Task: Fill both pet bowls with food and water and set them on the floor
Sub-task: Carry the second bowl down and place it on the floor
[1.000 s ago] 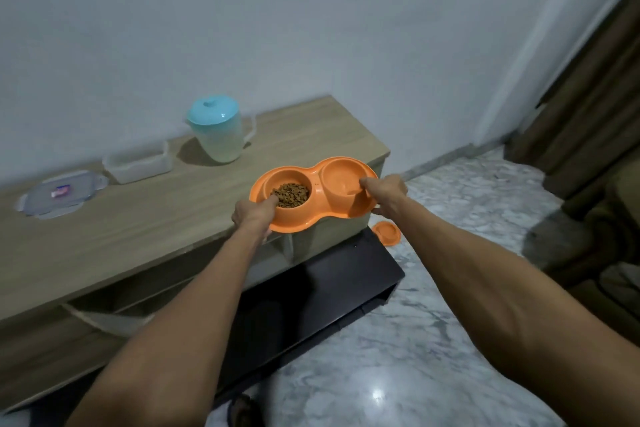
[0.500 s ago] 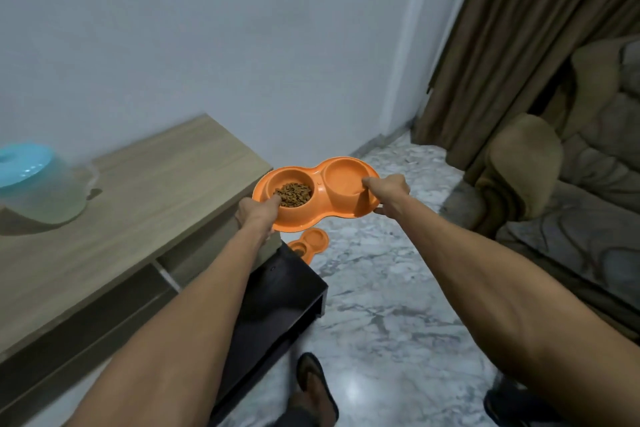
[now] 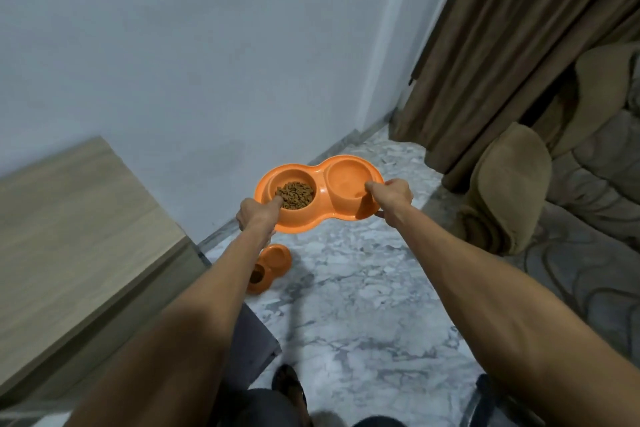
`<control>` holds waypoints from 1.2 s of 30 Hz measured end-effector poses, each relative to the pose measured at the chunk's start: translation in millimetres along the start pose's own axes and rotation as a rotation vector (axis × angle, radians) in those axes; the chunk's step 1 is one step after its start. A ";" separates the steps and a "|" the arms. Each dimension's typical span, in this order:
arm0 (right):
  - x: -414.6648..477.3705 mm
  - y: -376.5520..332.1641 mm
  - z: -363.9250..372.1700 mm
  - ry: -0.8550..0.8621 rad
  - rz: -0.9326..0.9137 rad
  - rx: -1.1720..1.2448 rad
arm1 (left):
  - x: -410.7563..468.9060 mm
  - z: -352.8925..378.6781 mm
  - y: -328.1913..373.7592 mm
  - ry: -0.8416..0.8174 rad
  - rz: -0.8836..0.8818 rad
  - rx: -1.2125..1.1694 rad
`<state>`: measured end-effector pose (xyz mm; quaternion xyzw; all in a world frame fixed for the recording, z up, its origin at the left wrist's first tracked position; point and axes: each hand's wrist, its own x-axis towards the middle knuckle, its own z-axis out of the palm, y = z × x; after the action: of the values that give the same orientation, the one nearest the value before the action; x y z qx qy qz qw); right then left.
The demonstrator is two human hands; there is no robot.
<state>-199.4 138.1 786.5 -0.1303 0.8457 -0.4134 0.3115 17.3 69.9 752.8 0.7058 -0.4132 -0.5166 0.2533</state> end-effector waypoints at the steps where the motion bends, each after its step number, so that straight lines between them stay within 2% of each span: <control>1: 14.2 -4.4 3.1 -0.004 0.002 -0.004 | 10.4 9.1 5.6 0.004 -0.010 0.008; 10: 164.3 -19.2 60.8 -0.112 -0.014 -0.064 | 126.6 94.7 18.1 0.115 -0.065 0.070; 17: 311.8 13.0 141.7 -0.234 -0.024 -0.177 | 212.9 185.2 -10.0 0.253 -0.196 0.014; 21: 396.4 61.5 195.4 -0.273 -0.053 -0.239 | 282.0 243.1 -65.4 0.348 -0.254 -0.017; 28: 524.8 189.1 294.8 -0.351 -0.035 -0.302 | 405.4 337.6 -206.1 0.361 -0.373 -0.154; 32: 580.8 264.0 344.2 -0.373 -0.035 -0.343 | 460.9 386.2 -287.6 0.418 -0.401 -0.215; 36: 625.9 336.0 378.9 -0.378 -0.013 -0.360 | 508.9 425.7 -361.2 0.403 -0.469 -0.227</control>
<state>-429.7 -185.3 86.2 -0.2643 0.8314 -0.2265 0.4332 -202.7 -139.0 61.0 0.8371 -0.1208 -0.4535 0.2812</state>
